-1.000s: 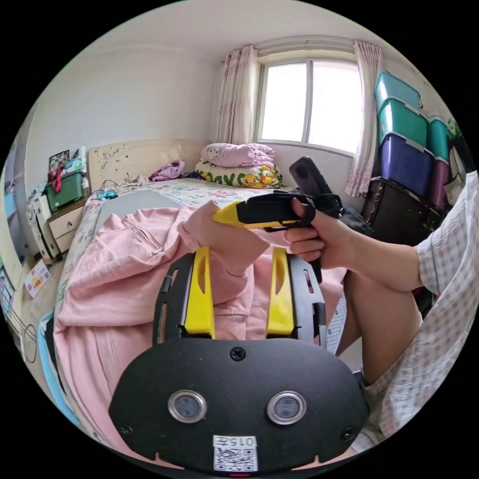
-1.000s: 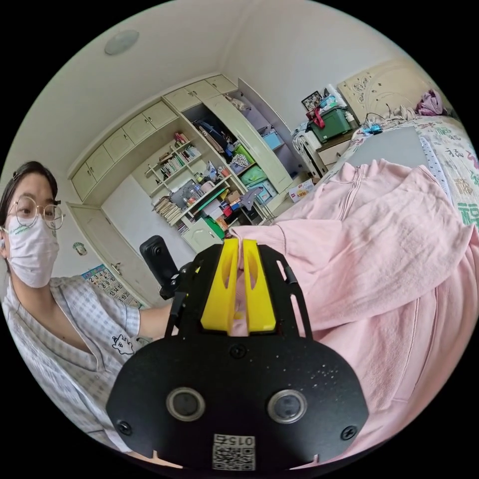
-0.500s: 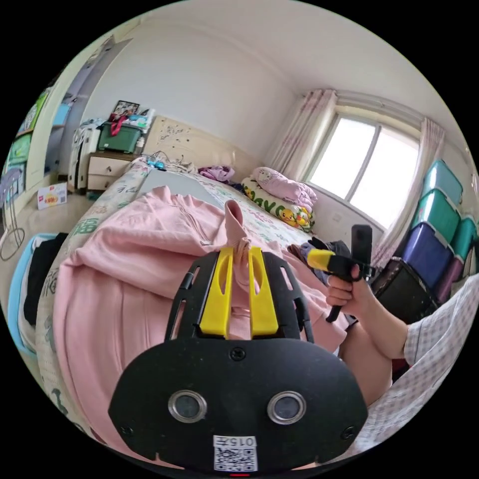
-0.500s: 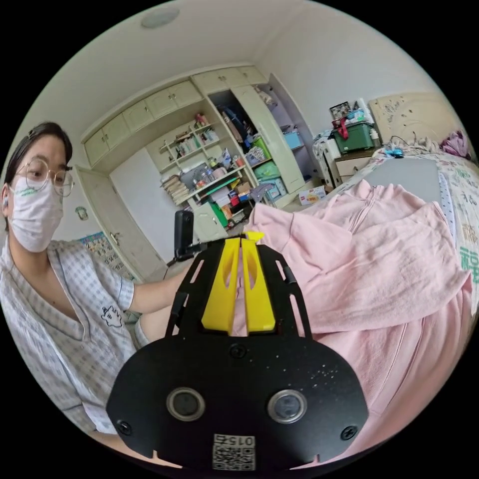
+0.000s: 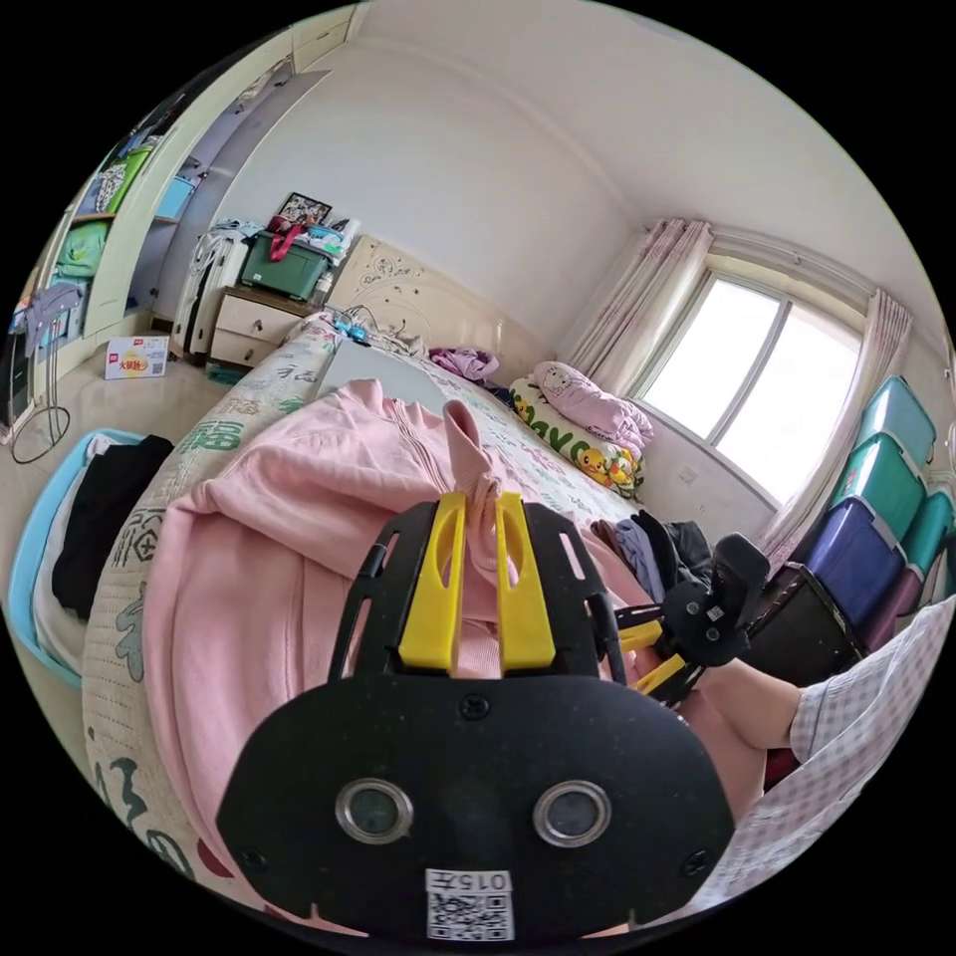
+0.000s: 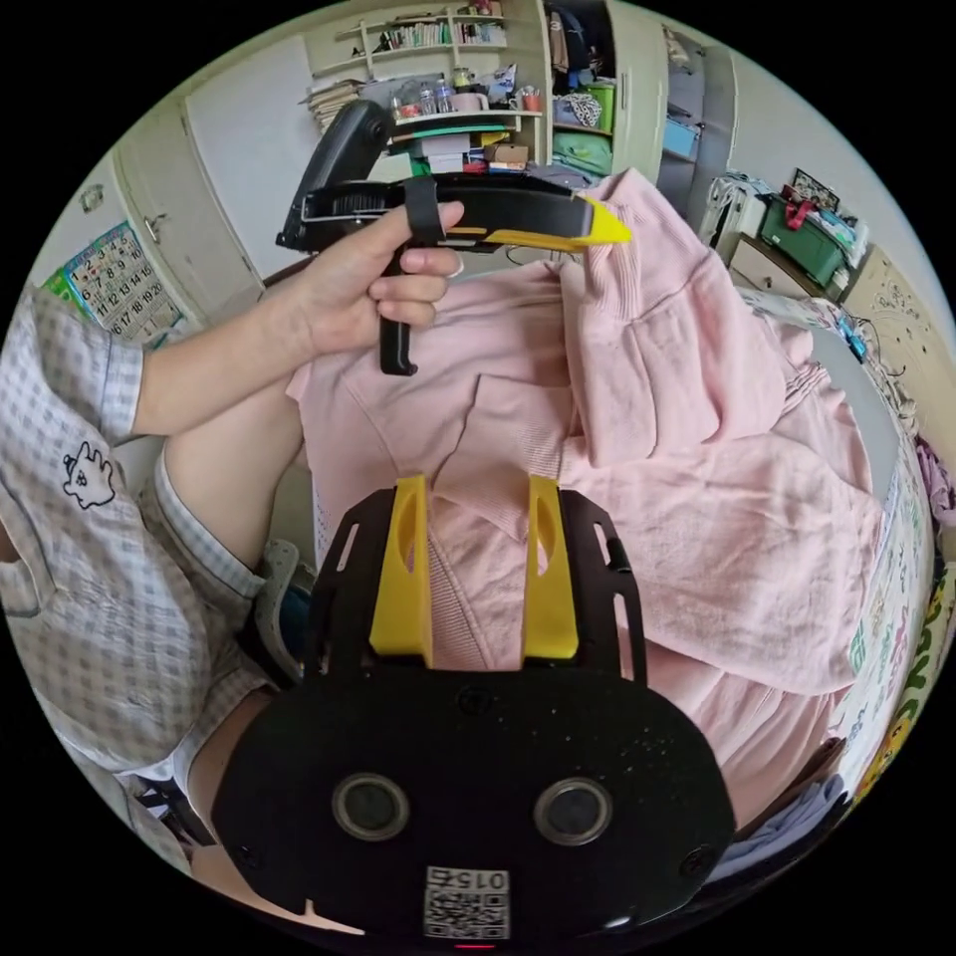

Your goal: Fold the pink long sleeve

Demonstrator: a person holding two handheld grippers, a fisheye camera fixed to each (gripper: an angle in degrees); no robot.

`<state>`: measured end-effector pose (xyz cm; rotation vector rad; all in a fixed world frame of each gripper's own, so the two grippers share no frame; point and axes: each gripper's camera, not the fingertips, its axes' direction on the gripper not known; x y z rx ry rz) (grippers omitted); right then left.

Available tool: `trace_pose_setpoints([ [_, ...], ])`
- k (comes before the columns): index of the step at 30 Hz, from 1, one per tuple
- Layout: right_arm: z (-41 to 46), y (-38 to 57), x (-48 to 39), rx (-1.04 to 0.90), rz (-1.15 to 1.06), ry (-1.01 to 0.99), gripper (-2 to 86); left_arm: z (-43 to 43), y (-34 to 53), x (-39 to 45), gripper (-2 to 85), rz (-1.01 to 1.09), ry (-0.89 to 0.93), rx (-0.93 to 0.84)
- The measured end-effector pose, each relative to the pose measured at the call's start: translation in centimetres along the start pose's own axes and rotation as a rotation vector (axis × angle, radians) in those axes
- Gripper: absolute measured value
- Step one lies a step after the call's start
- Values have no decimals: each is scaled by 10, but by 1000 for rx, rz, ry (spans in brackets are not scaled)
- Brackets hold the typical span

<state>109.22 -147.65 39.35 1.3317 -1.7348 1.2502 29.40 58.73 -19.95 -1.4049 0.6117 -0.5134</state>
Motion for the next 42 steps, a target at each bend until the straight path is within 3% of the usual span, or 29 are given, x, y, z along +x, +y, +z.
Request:
trace_pose_setpoints([
  [9, 60, -36, 7, 54, 60, 19, 34, -10, -14, 3, 50, 30, 0, -4],
  [14, 12, -37, 71, 235, 276, 157, 4, -41, -47, -9, 46, 89, -38, 1],
  [16, -33, -29, 120, 251, 384, 337, 2, -77, -91, -29, 46, 104, -231, 52],
  [18, -117, 2, 204, 278, 654, 744, 7, -112, -132, -61, 47, 41, -362, 149],
  [20, -173, 52, 263, 283, 983, 895, 14, -145, -165, -100, 52, -80, -575, 220],
  [22, -196, 108, 285, 244, 1263, 871, 20, -184, -172, -133, 55, -259, -807, 236],
  [25, -185, 149, 236, 447, 1127, 713, 37, -215, -141, -122, 57, -161, -670, 232],
  [29, -79, 154, 129, 288, 797, 416, 69, -223, -85, -90, 62, -95, -431, 23],
  [34, 15, 162, 6, 251, 612, 228, 88, -224, -10, -36, 83, -133, -148, -135],
  [39, 70, 170, -65, 130, 499, 222, 106, -207, 37, 7, 107, -114, -196, -268],
  [42, 108, 172, -88, -42, 430, 300, 121, -191, 64, 14, 124, -148, -227, -342],
])
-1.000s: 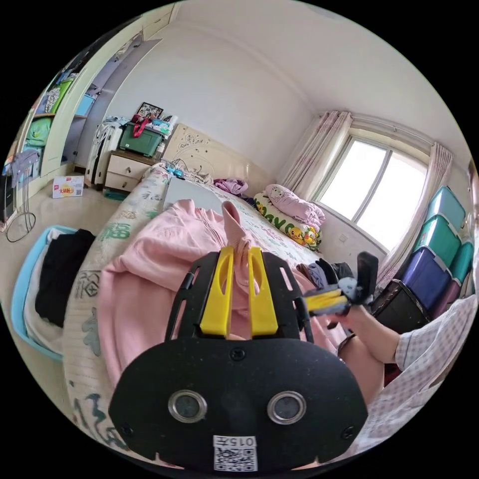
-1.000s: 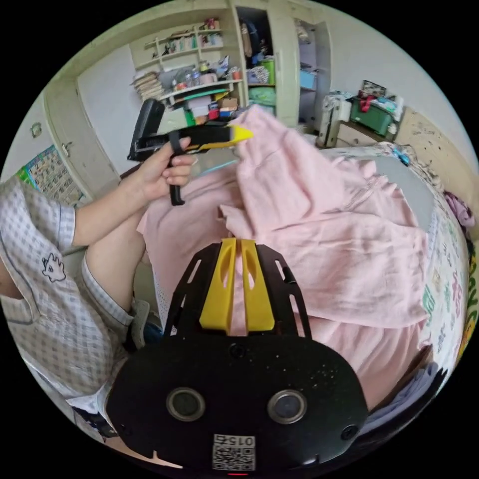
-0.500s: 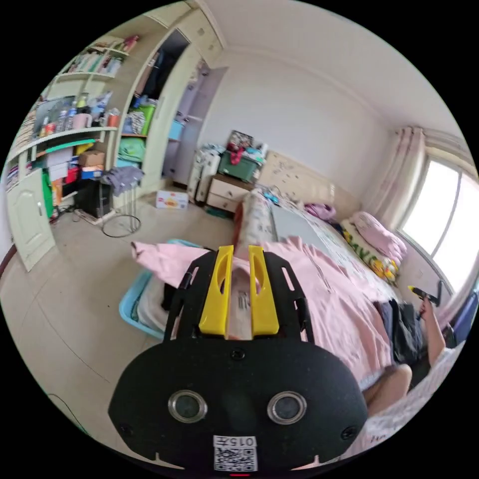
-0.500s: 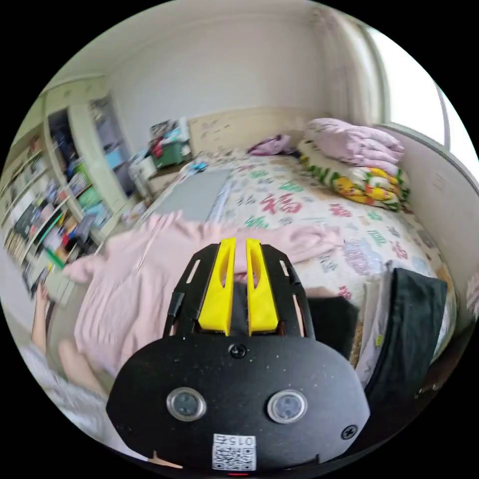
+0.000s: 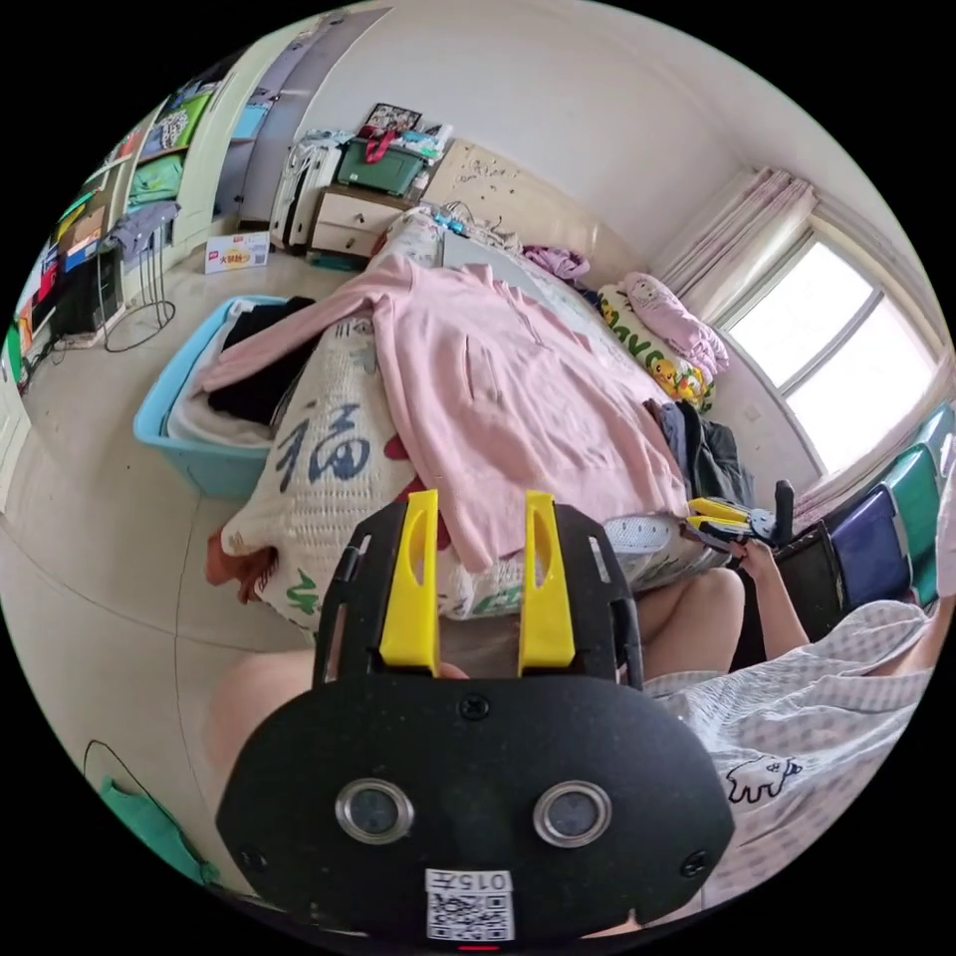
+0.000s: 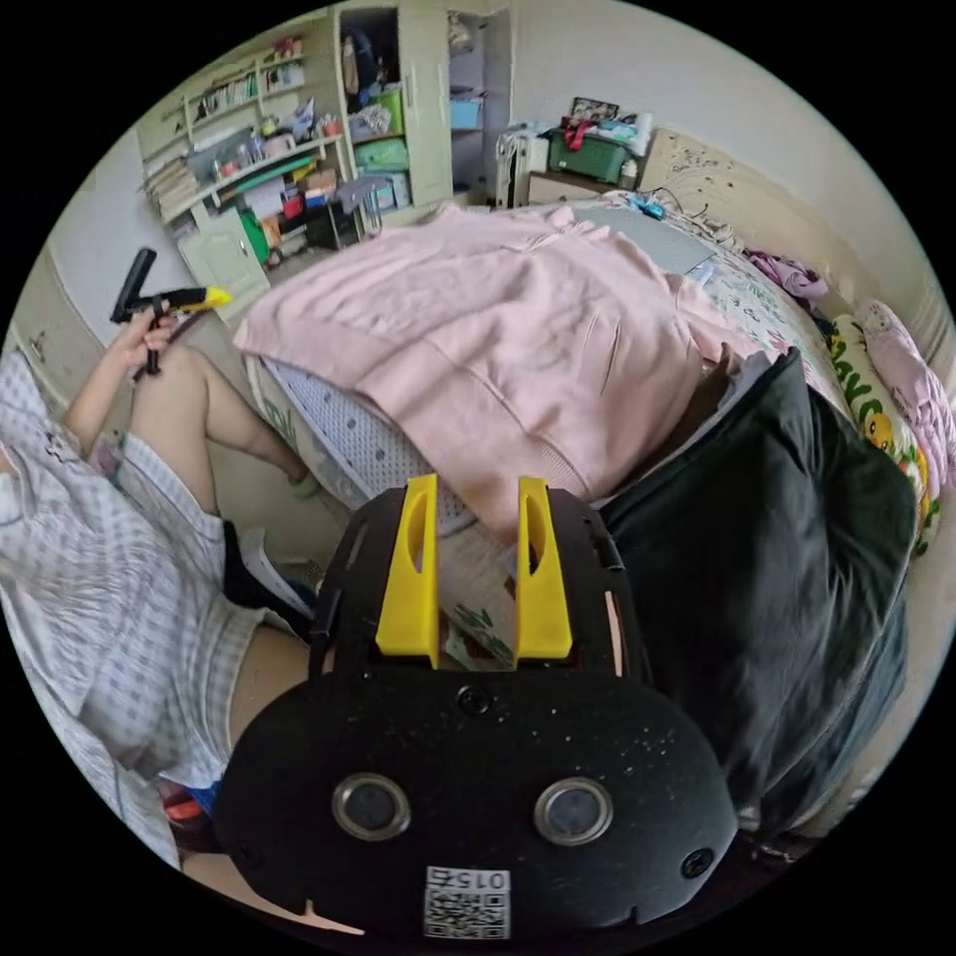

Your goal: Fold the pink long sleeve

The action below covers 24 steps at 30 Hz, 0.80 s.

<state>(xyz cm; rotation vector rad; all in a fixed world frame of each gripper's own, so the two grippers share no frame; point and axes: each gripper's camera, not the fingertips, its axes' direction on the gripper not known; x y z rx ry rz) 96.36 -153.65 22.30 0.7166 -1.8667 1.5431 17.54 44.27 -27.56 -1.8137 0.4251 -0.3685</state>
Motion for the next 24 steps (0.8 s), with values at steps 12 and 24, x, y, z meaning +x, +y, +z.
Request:
trace_pose_setpoints([
  [12, 47, -1, -28, -164, -134, 131, 105, 58, 18, -4, 72, -68, -76, -98],
  [24, -4, 17, -52, -218, -218, 278, -3, 17, 21, 14, -3, 40, -74, -60],
])
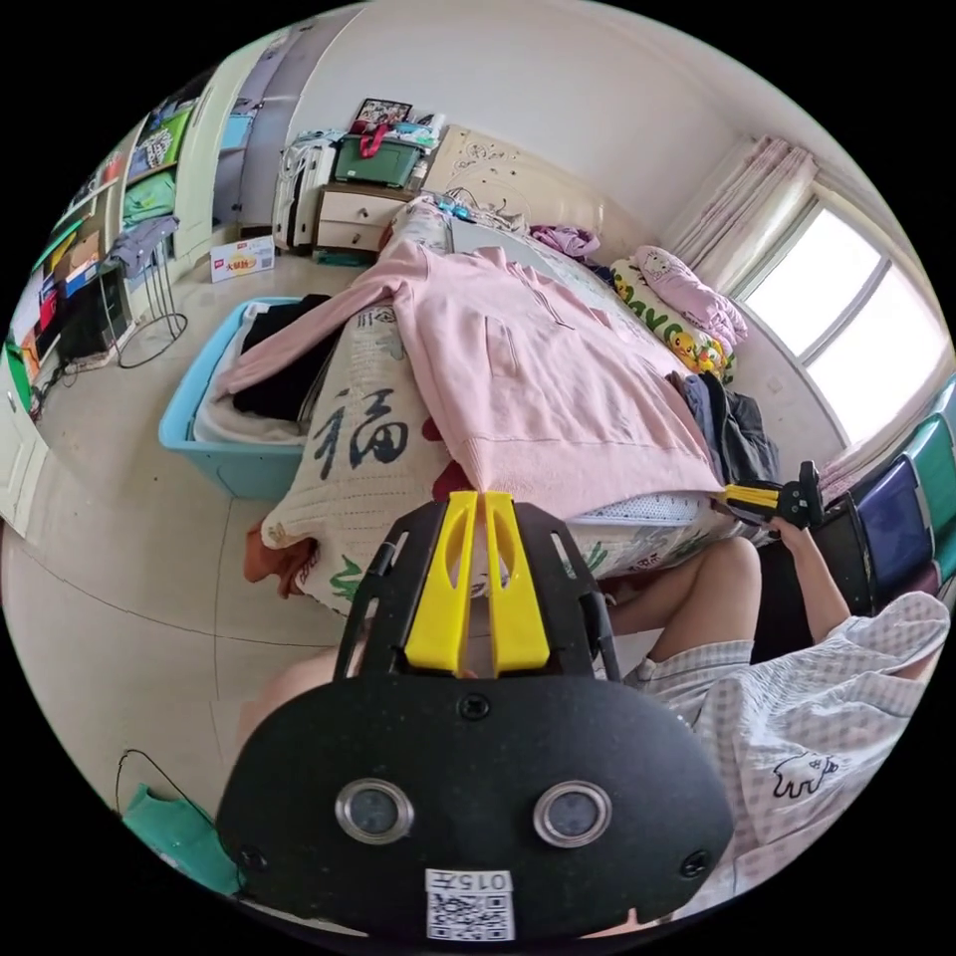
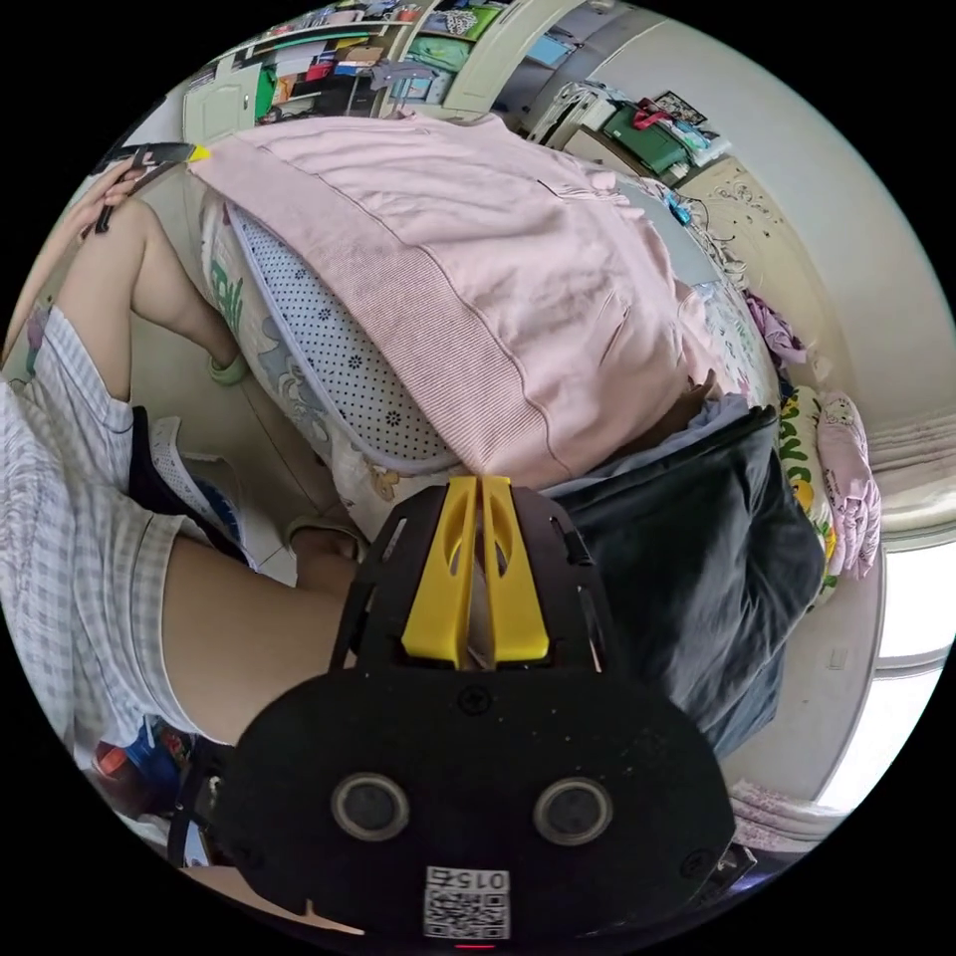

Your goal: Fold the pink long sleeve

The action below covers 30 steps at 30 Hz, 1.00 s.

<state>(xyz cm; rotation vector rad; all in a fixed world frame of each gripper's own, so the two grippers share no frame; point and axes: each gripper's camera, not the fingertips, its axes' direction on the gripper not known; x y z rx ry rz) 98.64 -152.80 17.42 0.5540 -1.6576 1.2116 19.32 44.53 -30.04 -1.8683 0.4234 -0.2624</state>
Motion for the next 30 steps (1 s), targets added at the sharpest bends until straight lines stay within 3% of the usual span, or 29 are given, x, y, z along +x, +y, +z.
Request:
trace_pose_setpoints([
  [12, -87, 27, 15, -3, -9, -154, -5, -36, 0, 30, 0, 140, -181, -71],
  [17, -80, 20, 56, 6, 143, -302, -5, 4, -5, 23, 2, 83, -74, -149],
  [21, -101, 32, 103, 71, 253, -470, -5, 9, -2, 35, 9, 87, -169, -188],
  [26, -174, 58, 199, 348, 427, -581, -2, -21, -18, 66, 37, 130, -246, -31],
  [30, -236, 51, 302, 629, 616, -487, 12, 12, -65, 122, 54, 318, -3, 69],
])
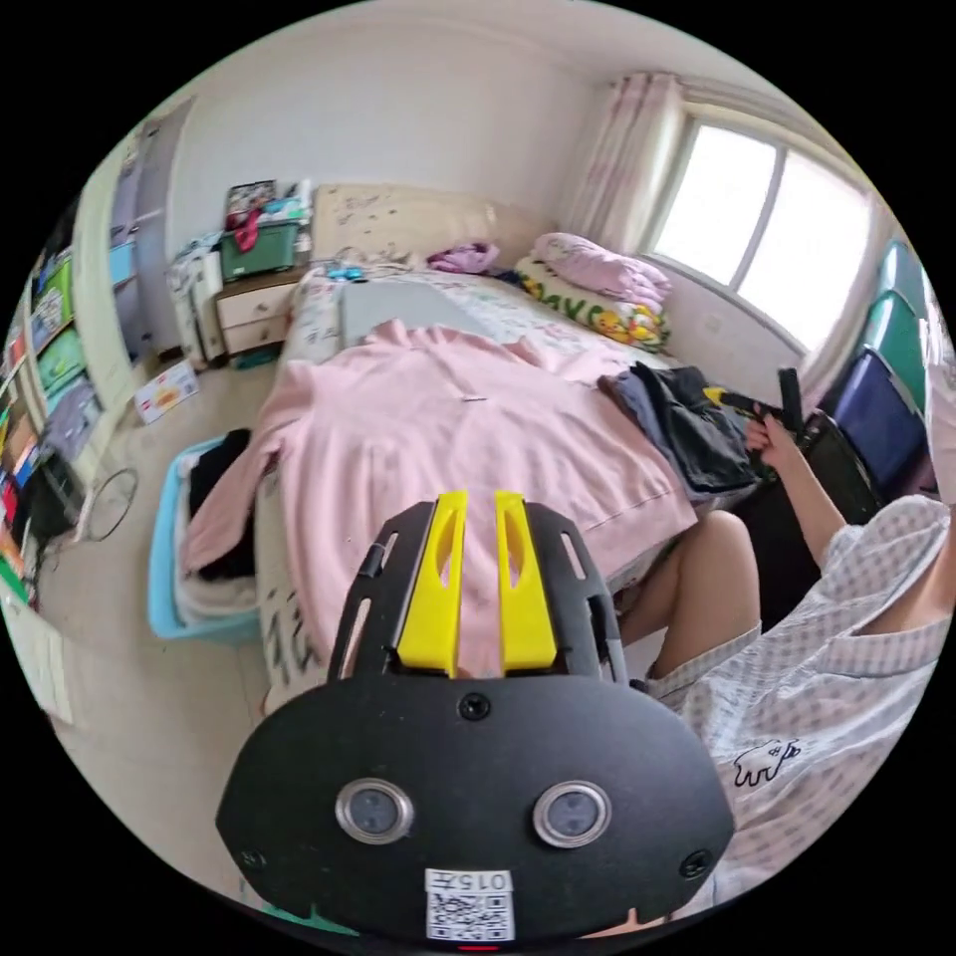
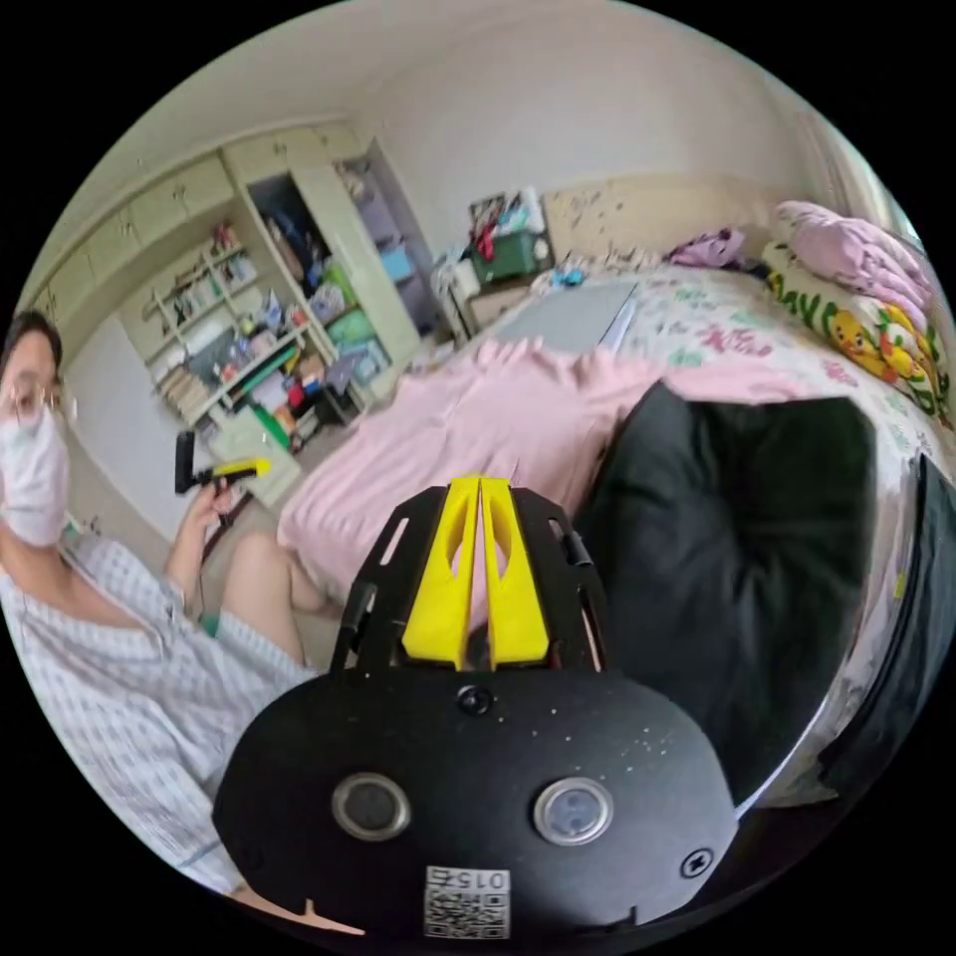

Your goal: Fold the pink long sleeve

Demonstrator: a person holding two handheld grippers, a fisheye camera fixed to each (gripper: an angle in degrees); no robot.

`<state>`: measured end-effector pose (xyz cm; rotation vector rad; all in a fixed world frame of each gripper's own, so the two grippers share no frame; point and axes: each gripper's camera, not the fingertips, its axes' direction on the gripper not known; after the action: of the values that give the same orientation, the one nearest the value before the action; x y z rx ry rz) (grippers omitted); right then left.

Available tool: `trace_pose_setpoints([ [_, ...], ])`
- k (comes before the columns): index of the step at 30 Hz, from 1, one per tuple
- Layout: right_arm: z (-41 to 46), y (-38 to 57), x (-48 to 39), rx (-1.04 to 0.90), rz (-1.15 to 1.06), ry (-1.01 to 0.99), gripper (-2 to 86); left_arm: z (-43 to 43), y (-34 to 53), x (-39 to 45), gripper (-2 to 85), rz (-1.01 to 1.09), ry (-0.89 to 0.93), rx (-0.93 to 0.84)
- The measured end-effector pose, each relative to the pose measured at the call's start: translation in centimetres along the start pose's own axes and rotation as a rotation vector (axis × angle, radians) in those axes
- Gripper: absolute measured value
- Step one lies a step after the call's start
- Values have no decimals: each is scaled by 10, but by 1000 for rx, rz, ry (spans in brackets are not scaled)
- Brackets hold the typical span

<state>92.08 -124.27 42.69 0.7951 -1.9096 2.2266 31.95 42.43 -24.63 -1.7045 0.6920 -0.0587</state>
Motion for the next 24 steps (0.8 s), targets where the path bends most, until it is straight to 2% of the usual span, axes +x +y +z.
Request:
trace_pose_setpoints([
  [4, -11, -94, 52, 118, 157, 150, 59, 105, -66, 49, 61, 173, 179, -37],
  [6, -6, -153, 104, 141, 315, 238, 70, 148, -88, 73, 63, 249, 209, -62],
  [9, 4, -202, 152, 121, 439, 328, 88, 207, -112, 109, 71, 375, 220, -132],
  [12, 25, -262, 219, 43, 596, 440, 122, 244, -113, 130, 80, 495, 187, -230],
  [17, 43, -292, 297, 27, 801, 504, 129, 267, -102, 128, 83, 538, 177, -298],
  [24, 54, -255, 367, 98, 975, 529, 130, 280, -104, 116, 82, 532, 184, -302],
])
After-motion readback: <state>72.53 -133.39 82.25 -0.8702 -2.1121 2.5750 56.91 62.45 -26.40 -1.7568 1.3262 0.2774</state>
